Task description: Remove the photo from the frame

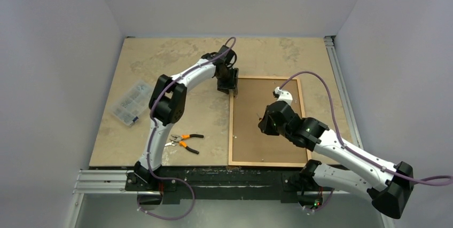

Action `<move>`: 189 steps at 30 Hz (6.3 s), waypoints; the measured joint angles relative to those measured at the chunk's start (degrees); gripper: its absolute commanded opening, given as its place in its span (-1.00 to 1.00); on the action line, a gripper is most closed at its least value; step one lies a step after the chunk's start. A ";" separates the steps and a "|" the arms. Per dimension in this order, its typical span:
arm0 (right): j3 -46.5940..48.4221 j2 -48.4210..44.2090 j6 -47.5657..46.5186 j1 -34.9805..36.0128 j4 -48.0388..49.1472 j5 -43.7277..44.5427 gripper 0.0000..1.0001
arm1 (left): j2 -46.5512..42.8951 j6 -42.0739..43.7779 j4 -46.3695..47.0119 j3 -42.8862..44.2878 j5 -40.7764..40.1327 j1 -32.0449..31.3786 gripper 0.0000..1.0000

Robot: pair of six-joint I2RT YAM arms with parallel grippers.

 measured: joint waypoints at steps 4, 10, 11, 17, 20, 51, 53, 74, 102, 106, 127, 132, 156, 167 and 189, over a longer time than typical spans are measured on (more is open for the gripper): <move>0.00 0.13 -1.25 -0.02 1.09 -1.68 -1.00 | -0.90 -2.75 -0.33 0.09 2.97 0.55 0.39; -1.40 -1.68 -3.80 -0.48 6.75 -8.39 -1.00 | -16.24 -10.10 5.70 -15.89 12.85 3.43 0.60; -2.05 -2.23 -4.13 -0.94 8.50 -10.19 -1.00 | -19.93 -11.72 7.48 -19.08 15.17 3.85 0.62; -3.61 -0.26 -5.40 -5.03 17.49 -19.32 -1.00 | -38.49 -24.02 26.12 -39.15 28.20 3.65 0.75; -3.63 1.84 -5.75 -5.20 21.55 -22.32 -1.00 | -40.22 -29.68 33.22 -44.89 32.74 3.17 0.78; -8.04 9.27 3.85 12.50 40.85 8.02 -0.34 | -35.87 -86.07 91.76 -79.71 31.61 2.60 -1.00; -10.25 7.30 4.68 12.70 42.34 9.29 -0.46 | -36.28 -87.08 92.32 -80.02 31.06 2.60 -1.00; -10.80 7.67 3.85 12.74 46.31 12.83 -0.52 | -38.16 -88.39 92.80 -80.06 29.70 2.58 -1.00; -3.17 16.33 1.64 8.39 33.40 18.84 -1.00 | -55.89 -45.97 46.56 -71.63 21.51 5.55 0.28; -3.13 18.78 0.07 2.60 33.33 16.74 -1.00 | -52.92 -36.74 38.97 -71.19 19.87 2.93 0.34; 5.46 34.75 -6.67 1.36 36.96 13.86 -1.00 | -41.83 -26.86 35.01 -69.29 16.55 -11.08 -0.11; 6.97 36.57 -7.30 1.36 37.11 14.27 -1.00 | -41.24 -26.93 35.41 -69.29 16.39 -11.80 -0.27; 9.94 40.41 -8.33 1.14 37.57 17.22 -1.00 | -40.74 -27.52 36.20 -69.68 15.63 -12.11 -0.43; 13.14 42.95 -7.30 2.01 35.17 21.92 -1.00 | -40.74 -28.55 36.81 -70.05 15.67 -12.11 -0.45; 32.85 55.36 -2.97 4.98 13.68 35.52 -1.00 | -40.30 -30.58 38.60 -70.40 15.65 -11.93 -0.47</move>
